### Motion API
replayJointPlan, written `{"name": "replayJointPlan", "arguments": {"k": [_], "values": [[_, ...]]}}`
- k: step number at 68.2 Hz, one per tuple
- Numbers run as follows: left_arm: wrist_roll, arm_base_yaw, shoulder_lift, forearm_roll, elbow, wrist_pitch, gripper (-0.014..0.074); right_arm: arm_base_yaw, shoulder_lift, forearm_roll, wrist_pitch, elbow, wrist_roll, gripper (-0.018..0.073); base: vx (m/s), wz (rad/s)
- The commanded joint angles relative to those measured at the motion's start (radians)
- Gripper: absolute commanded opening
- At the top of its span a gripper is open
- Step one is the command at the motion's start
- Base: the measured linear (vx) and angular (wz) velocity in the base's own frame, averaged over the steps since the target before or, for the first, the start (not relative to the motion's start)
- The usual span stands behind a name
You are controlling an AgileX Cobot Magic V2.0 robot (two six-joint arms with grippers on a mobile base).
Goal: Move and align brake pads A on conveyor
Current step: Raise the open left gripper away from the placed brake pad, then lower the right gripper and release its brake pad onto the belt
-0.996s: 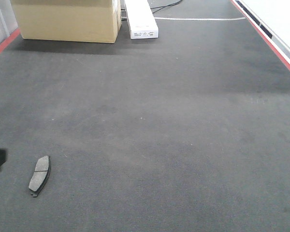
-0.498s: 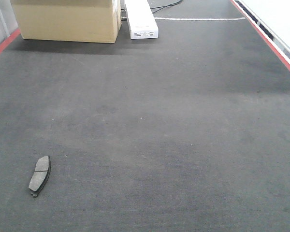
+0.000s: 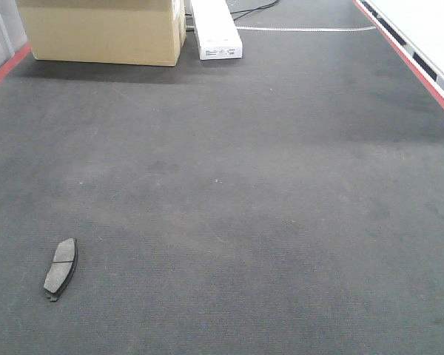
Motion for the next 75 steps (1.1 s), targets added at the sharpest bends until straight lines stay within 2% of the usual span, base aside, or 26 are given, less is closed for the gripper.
{"name": "replayJointPlan", "arguments": {"k": [1, 43, 56, 75], "values": [[-0.002, -0.005, 0.011, -0.005, -0.025, -0.063, 0.0512, -0.007, 0.009, -0.005, -0.095, -0.029, -0.005, -0.0007, 0.0, 0.0], [-0.002, -0.004, 0.012, -0.005, -0.025, -0.063, 0.0512, -0.007, 0.035, -0.005, -0.112, -0.03, -0.002, -0.0006, 0.0, 0.0], [-0.002, -0.004, 0.012, -0.005, -0.025, -0.063, 0.0512, -0.007, 0.251, 0.055, -0.133, -0.068, 0.051, -0.0003, 0.0, 0.0], [-0.002, -0.004, 0.012, -0.005, -0.025, -0.063, 0.0512, -0.007, 0.713, -0.04, -0.193, -0.233, 0.05, 0.0008, 0.0, 0.0]]}}
